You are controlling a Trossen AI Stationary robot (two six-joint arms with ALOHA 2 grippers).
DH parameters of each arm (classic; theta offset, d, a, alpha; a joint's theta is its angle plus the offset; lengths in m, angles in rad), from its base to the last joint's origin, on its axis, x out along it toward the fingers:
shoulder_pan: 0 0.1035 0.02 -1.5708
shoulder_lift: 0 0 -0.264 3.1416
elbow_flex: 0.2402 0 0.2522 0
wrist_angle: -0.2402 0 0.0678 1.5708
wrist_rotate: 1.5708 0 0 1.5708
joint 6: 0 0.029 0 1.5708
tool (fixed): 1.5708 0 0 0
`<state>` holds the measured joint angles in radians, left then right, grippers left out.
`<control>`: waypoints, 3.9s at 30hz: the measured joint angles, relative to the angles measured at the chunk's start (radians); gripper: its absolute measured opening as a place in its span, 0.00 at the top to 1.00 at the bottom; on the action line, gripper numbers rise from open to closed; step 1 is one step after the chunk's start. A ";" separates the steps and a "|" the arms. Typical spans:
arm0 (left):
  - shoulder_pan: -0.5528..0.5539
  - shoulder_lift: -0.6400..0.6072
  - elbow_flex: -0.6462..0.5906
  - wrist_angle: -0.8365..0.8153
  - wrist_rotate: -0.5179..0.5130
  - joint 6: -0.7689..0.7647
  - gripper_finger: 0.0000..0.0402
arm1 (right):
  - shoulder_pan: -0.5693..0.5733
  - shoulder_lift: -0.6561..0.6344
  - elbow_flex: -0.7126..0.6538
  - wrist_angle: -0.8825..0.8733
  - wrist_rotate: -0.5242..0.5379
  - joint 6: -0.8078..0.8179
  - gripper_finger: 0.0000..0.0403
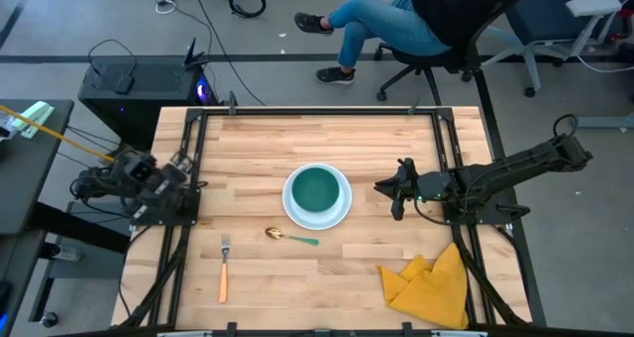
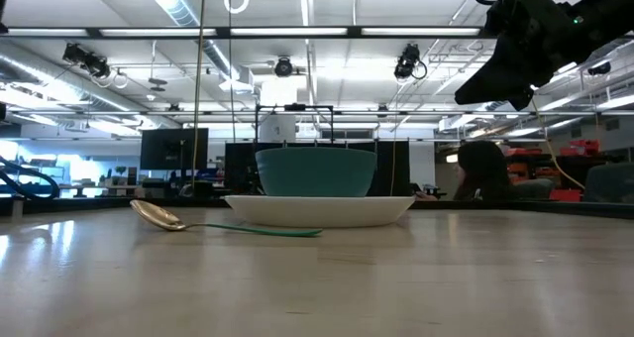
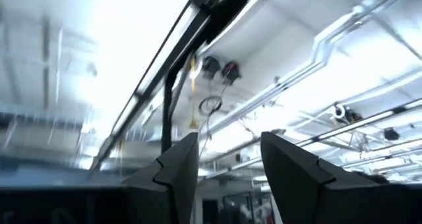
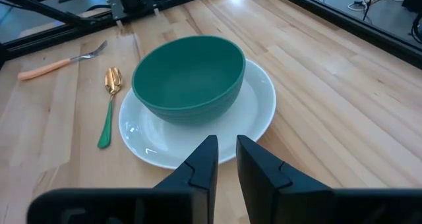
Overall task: Set table place
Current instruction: Put the orange fork on the left of the white plate
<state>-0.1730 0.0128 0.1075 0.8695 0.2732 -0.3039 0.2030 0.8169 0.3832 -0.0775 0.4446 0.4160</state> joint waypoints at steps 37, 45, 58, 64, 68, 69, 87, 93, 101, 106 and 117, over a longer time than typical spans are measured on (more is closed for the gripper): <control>-0.444 1.029 0.650 -1.806 -0.234 -1.604 0.57 | 0.000 0.000 0.001 0.000 0.000 0.000 0.84; -0.668 1.187 0.650 -1.705 -0.332 -1.971 0.57 | 0.000 0.000 0.001 0.000 0.000 0.000 0.84; -0.688 1.421 0.650 -1.552 -0.368 -2.063 0.57 | 0.000 -0.001 0.001 0.000 0.000 0.000 0.84; -0.688 1.506 0.654 -1.495 -0.326 -2.082 0.57 | 0.000 -0.001 0.001 0.000 0.000 0.000 0.84; -0.689 1.524 0.651 -1.488 -0.309 -2.095 0.57 | 0.000 -0.001 0.001 0.000 0.000 0.000 0.84; -0.689 1.526 0.650 -1.490 -0.304 -2.095 0.57 | 0.000 -0.001 0.001 0.000 0.000 0.000 0.84; -0.693 1.541 0.651 -1.504 -0.268 -2.080 0.57 | 0.000 -0.001 0.001 -0.003 0.000 0.000 0.84; -0.693 1.542 0.651 -1.503 -0.269 -2.069 0.57 | 0.000 -0.001 0.001 -0.003 0.000 0.000 0.84; -0.693 1.542 0.650 -1.506 -0.267 -2.037 0.71 | 0.000 -0.001 0.001 -0.003 0.000 0.000 0.84; -0.693 1.542 0.650 -1.503 -0.269 -2.034 0.87 | 0.000 -0.001 0.001 -0.003 0.000 0.000 0.84; -0.693 1.543 0.650 -1.504 -0.271 -2.032 0.82 | 0.000 -0.001 0.001 -0.003 0.000 0.000 0.84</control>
<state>-0.8658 1.5558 0.7574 -0.6347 0.0017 -2.3363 0.2031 0.8162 0.3843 -0.0801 0.4442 0.4160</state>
